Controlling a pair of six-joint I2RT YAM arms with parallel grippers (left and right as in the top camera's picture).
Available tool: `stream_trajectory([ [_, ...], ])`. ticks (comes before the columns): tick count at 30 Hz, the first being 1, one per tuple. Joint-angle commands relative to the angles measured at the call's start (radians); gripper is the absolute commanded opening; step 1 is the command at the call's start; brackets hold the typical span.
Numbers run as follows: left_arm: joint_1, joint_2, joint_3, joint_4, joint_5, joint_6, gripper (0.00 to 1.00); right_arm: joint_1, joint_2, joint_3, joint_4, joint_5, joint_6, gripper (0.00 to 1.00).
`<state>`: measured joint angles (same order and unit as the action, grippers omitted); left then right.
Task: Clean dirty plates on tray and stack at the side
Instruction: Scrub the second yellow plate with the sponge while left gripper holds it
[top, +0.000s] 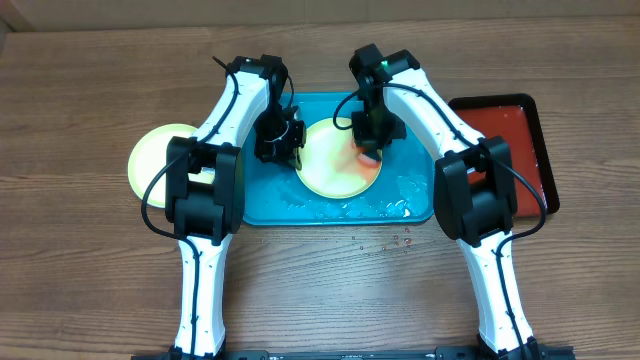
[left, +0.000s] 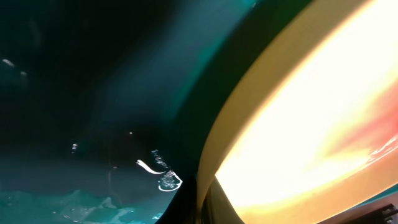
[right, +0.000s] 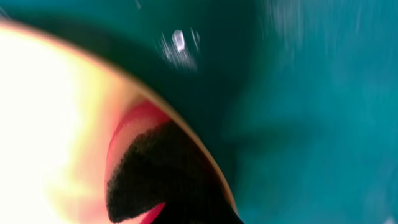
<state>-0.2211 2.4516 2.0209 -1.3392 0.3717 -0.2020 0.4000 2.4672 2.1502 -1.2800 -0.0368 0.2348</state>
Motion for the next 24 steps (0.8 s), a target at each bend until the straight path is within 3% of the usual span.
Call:
stream_trajectory([
  [1,-0.007,0.061,-0.034,0.016,-0.067,0.015,0.04,0.010,0.053,0.014,0.102,-0.037,0.003,0.04],
  [8,-0.006,0.061,-0.034,0.021,-0.067,0.015,0.04,0.073,0.148,0.014,0.130,-0.413,-0.052,0.04],
  [11,-0.006,0.061,-0.034,0.021,-0.067,0.015,0.04,0.100,0.147,0.017,0.077,-0.463,-0.087,0.04],
  [17,-0.006,0.061,-0.034,0.024,-0.067,0.014,0.04,0.084,0.146,0.018,-0.080,-0.432,-0.087,0.04],
  [24,-0.006,0.061,-0.034,0.024,-0.068,0.015,0.04,0.016,0.142,0.036,-0.214,-0.180,-0.061,0.04],
])
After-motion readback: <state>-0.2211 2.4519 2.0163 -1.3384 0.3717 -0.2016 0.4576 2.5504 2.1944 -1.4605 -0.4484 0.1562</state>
